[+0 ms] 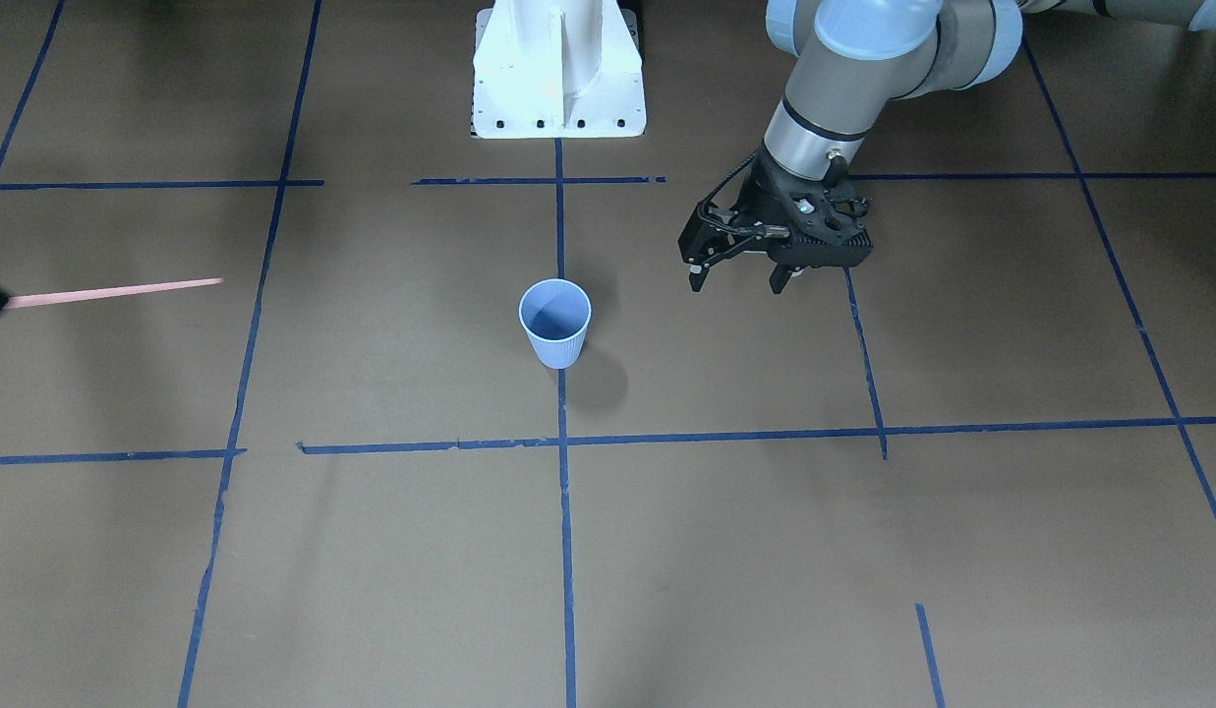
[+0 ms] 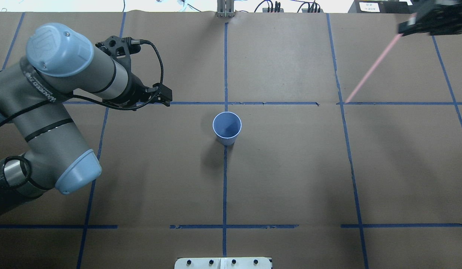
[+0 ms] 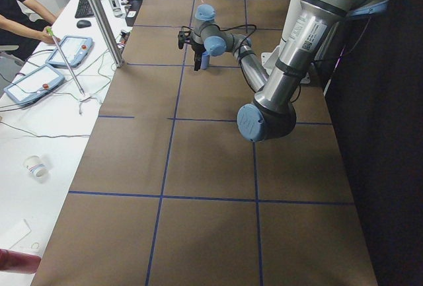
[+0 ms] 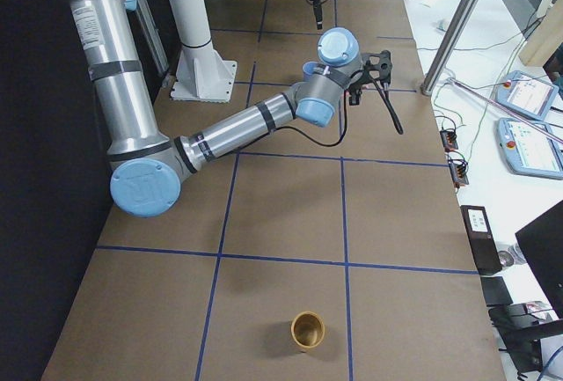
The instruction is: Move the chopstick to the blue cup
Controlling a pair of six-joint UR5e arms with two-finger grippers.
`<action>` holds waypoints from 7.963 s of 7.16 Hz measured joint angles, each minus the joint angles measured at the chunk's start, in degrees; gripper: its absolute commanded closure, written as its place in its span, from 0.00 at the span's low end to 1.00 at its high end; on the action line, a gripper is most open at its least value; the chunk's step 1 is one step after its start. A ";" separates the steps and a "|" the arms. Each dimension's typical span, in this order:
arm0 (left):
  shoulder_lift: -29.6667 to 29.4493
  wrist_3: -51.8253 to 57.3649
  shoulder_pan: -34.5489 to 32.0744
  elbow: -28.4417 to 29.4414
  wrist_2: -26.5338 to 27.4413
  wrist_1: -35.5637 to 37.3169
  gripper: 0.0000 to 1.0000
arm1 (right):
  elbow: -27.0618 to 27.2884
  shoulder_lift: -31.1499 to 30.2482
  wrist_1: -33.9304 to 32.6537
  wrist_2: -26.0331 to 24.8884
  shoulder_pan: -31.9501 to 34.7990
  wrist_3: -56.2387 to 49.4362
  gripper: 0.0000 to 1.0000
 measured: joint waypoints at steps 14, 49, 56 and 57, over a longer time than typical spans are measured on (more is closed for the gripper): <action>0.41 0.16 -0.86 -0.84 0.15 0.29 0.00 | 0.53 14.28 -9.33 -45.53 -36.22 3.64 0.00; 33.41 76.60 -43.92 6.60 -25.38 20.76 0.00 | -7.86 -21.85 -51.73 -4.76 21.53 -87.10 0.00; 32.51 76.39 -48.13 9.39 -25.48 19.04 0.00 | -11.33 -22.35 -40.57 -4.93 21.10 -84.48 0.00; 32.34 75.40 -48.18 10.54 -25.47 17.31 0.00 | -11.13 -22.25 -40.52 -4.83 20.84 -84.64 0.00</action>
